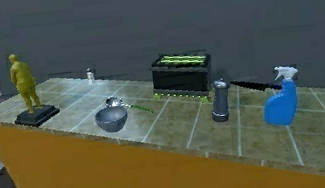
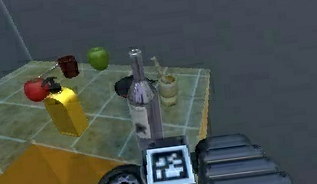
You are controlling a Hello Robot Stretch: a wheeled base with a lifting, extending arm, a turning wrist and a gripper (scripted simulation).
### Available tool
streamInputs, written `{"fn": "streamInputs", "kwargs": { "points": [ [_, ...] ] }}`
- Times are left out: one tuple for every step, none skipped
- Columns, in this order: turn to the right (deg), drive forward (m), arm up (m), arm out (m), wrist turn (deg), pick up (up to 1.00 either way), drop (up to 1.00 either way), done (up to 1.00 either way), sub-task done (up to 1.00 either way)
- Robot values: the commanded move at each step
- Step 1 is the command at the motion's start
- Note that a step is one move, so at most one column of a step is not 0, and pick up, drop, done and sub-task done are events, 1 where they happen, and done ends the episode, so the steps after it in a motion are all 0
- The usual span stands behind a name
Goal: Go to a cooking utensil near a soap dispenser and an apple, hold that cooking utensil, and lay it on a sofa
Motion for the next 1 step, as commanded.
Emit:
{"fn": "streamInputs", "kwargs": {
  "points": [
    [0.0, 0.0, 0.0, 0.46, 0.0, 0.0, 0.0, 0.0, 0.0]
  ]
}}
